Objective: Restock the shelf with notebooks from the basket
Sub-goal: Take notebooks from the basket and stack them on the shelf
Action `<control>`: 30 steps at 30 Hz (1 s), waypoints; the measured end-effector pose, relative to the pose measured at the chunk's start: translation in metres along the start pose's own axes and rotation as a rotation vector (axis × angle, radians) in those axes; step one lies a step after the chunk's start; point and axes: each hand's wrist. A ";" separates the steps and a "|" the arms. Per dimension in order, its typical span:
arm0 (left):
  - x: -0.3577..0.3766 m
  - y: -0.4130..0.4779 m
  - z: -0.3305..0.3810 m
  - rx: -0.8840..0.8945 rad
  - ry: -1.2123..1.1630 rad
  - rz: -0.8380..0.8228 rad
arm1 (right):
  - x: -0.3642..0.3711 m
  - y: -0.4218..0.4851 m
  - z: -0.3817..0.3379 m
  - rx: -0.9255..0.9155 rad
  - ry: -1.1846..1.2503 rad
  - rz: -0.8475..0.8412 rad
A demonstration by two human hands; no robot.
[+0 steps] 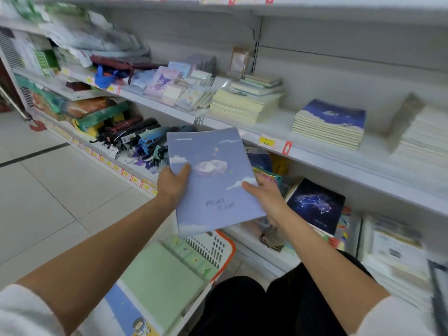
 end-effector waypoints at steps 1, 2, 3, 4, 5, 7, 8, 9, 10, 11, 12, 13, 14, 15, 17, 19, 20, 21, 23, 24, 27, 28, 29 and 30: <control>0.008 0.001 0.012 0.035 -0.023 -0.010 | -0.009 -0.002 -0.014 -0.046 -0.013 0.039; 0.017 0.004 0.024 0.076 -0.045 -0.032 | -0.019 -0.004 -0.027 -0.084 -0.022 0.075; 0.027 0.007 0.036 0.124 -0.064 -0.071 | -0.029 -0.006 -0.038 -0.120 -0.028 0.109; 0.037 0.010 0.049 0.174 -0.083 -0.133 | -0.040 -0.008 -0.047 -0.139 -0.025 0.147; 0.047 0.012 0.064 0.222 -0.091 -0.202 | -0.052 -0.007 -0.054 -0.151 -0.011 0.180; 0.068 0.016 0.092 0.282 -0.058 -0.334 | -0.074 -0.007 -0.068 -0.154 0.023 0.246; 0.079 0.018 0.105 0.298 -0.021 -0.400 | -0.084 -0.008 -0.076 -0.146 0.046 0.297; 0.092 0.018 0.116 0.316 0.003 -0.459 | -0.097 -0.006 -0.081 -0.152 0.067 0.351; 0.105 0.019 0.127 0.318 0.020 -0.509 | -0.109 -0.004 -0.087 -0.156 0.094 0.407; 0.117 0.018 0.136 0.323 0.029 -0.559 | -0.120 -0.003 -0.094 -0.164 0.117 0.462; 0.129 0.018 0.143 0.336 0.052 -0.610 | -0.131 -0.001 -0.100 -0.171 0.144 0.517; 0.143 0.021 0.148 0.363 0.091 -0.654 | -0.144 0.003 -0.104 -0.176 0.160 0.571; 0.156 0.023 0.152 0.389 0.130 -0.685 | -0.158 0.008 -0.107 -0.174 0.185 0.621; 0.169 0.024 0.154 0.409 0.156 -0.696 | -0.173 0.014 -0.107 -0.161 0.205 0.664; 0.196 0.031 0.158 0.403 0.153 -0.703 | -0.200 0.027 -0.106 -0.102 0.202 0.741; 0.222 0.040 0.163 0.337 0.104 -0.709 | -0.225 0.040 -0.103 -0.042 0.223 0.757; 0.231 0.043 0.165 0.297 0.061 -0.698 | -0.236 0.047 -0.101 -0.017 0.254 0.731; 0.239 0.048 0.164 0.274 0.040 -0.680 | -0.240 0.050 -0.102 0.005 0.279 0.711; 0.251 0.058 0.161 0.288 0.062 -0.612 | -0.250 0.055 -0.102 0.023 0.269 0.682; 0.254 0.063 0.159 0.309 0.078 -0.581 | -0.251 0.053 -0.105 0.026 0.224 0.670; 0.260 0.077 0.150 0.337 0.108 -0.518 | -0.250 0.039 -0.106 -0.079 -0.067 0.667; 0.262 0.082 0.147 0.346 0.099 -0.501 | -0.249 0.034 -0.103 -0.094 -0.170 0.632; 0.266 0.086 0.145 0.359 0.095 -0.486 | -0.249 0.030 -0.100 -0.094 -0.293 0.581; 0.269 0.087 0.143 0.385 0.097 -0.472 | -0.250 0.028 -0.096 -0.074 -0.459 0.538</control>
Point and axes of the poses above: each hand's wrist, its own y-axis towards the middle knuckle, its own x-axis out of the palm, z = x × y, and after that the axes turned 5 degrees about -z, right-handed
